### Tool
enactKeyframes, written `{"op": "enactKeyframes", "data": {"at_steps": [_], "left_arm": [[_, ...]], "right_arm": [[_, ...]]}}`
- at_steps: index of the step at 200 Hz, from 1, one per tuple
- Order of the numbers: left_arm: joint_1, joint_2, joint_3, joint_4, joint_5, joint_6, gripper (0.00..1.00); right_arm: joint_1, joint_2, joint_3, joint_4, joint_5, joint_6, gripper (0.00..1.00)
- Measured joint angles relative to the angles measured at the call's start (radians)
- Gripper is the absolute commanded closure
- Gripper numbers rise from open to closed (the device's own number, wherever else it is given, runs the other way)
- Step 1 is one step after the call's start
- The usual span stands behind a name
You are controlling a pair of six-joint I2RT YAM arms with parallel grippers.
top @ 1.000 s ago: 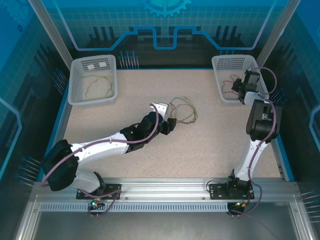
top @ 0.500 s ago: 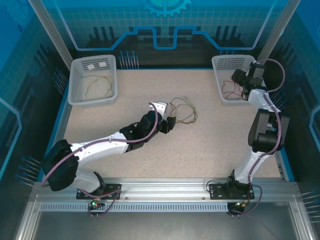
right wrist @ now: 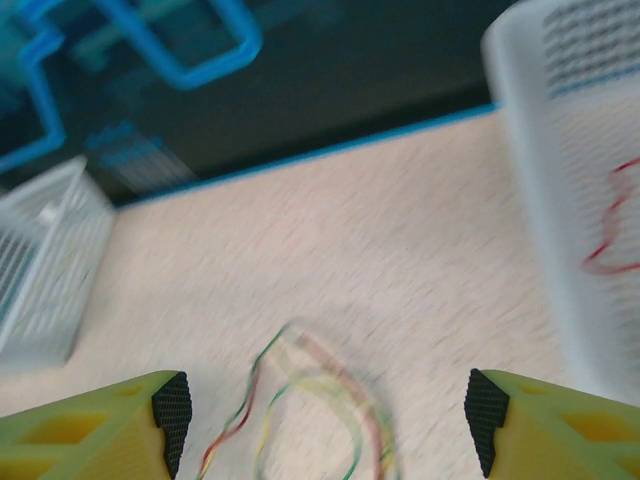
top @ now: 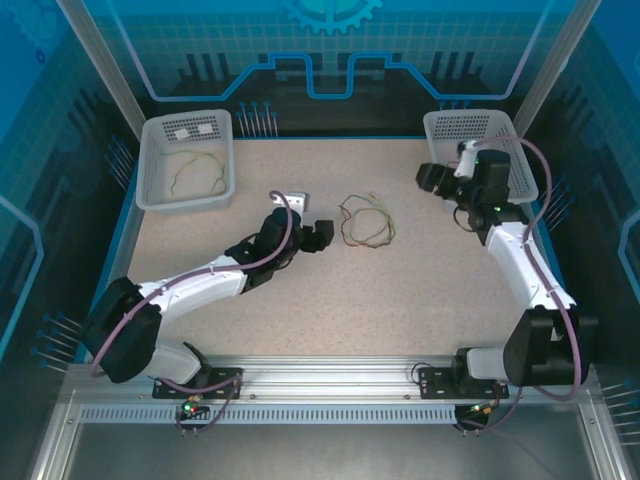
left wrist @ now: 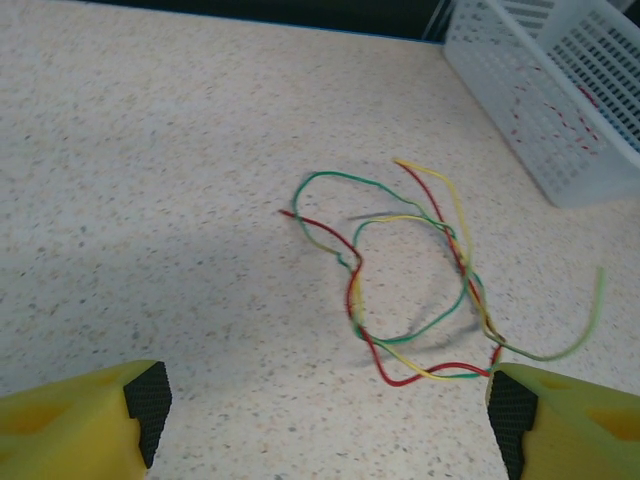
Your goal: Untangle the cables
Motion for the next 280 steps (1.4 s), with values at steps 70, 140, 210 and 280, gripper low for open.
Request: {"op": "enactKeyframes", "data": {"at_steps": [70, 140, 210, 280], "left_arm": [[0.069, 0.002, -0.008, -0.006, 0.058, -0.023, 0.14], [0.070, -0.010, -0.013, -0.008, 0.090, -0.022, 0.13], [0.010, -0.023, -0.010, -0.014, 0.103, 0.106, 0.13], [-0.060, -0.016, -0.002, 0.048, 0.172, 0.214, 0.14]], "right_arm": [[0.192, 0.092, -0.087, -0.110, -0.036, -0.065, 0.28], [0.255, 0.228, -0.088, -0.116, 0.003, -0.077, 0.79], [0.324, 0.228, 0.002, -0.174, -0.003, -0.021, 1.00], [0.448, 0.198, 0.069, -0.204, 0.001, -0.039, 1.00]]}}
